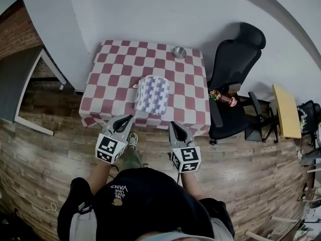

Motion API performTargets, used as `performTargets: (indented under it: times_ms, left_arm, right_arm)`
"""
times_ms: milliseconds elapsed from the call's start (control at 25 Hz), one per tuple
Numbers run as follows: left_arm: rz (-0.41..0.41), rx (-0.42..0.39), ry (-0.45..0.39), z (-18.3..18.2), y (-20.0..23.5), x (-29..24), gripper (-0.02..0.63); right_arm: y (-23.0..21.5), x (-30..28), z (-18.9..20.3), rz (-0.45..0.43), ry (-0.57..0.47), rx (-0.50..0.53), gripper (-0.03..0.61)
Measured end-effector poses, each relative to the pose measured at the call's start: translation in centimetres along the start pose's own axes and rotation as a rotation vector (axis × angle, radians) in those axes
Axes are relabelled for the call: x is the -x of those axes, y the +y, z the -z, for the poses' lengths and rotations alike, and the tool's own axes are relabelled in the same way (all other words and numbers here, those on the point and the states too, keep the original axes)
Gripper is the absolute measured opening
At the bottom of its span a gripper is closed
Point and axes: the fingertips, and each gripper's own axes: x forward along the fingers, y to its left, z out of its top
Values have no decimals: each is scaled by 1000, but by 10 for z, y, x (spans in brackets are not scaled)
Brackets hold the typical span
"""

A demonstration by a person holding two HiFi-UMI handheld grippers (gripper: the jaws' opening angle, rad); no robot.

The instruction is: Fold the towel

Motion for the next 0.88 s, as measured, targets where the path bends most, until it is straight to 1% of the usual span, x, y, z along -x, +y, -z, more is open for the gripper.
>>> performTargets:
  times_ms: [120, 280, 400, 720, 880]
  left_arm:
    - [-9, 2, 16, 6, -5, 9, 3]
    - [-2, 2, 29, 10, -14, 16, 3]
    - [2, 1, 30, 10, -19, 19, 3]
    - [-10, -6, 40, 8, -17, 20, 3]
    - [-31, -1, 29, 8, -13, 18, 3]
  right_arm:
    - [2, 6, 3, 3, 30, -1, 5]
    - [5, 7, 1, 4, 9, 5, 5]
    - [6, 7, 2, 0, 22, 20, 5]
    - [-4, 6, 4, 1, 41, 28, 5]
    - [-4, 1, 6, -10, 46, 30, 5]
